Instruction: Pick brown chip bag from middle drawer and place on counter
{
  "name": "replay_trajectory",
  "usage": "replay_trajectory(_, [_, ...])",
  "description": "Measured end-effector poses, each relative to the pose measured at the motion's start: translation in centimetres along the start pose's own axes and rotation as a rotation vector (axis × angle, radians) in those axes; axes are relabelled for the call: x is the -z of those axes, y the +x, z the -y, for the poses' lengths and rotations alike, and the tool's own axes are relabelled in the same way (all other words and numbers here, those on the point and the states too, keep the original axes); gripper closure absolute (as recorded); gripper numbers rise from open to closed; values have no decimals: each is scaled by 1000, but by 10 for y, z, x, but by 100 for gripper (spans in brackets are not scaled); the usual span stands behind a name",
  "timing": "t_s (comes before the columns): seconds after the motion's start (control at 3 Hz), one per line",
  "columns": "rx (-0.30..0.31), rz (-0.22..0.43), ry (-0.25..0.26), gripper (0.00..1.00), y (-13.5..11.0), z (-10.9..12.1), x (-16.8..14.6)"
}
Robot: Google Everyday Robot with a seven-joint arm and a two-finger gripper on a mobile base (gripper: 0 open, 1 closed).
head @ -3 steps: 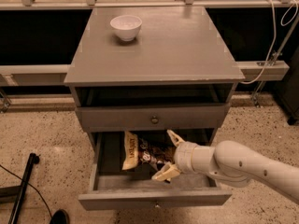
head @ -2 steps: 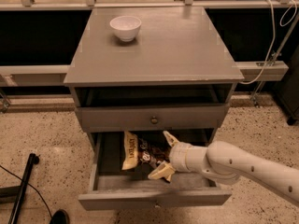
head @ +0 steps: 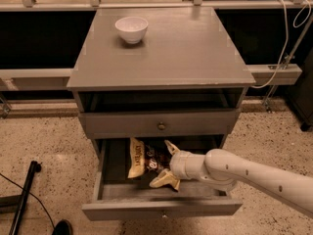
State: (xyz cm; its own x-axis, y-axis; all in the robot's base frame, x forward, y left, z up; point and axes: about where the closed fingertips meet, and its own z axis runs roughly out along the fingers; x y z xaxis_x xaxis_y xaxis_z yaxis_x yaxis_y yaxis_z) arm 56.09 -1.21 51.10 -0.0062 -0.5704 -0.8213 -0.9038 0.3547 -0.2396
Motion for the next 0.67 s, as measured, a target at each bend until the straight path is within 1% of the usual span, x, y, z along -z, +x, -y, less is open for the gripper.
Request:
replay_trajectory(0.33, [-28,-37,6,0,27,2,-22])
replay_trajectory(0.67, [-52,-53,10,8,50,2,-46])
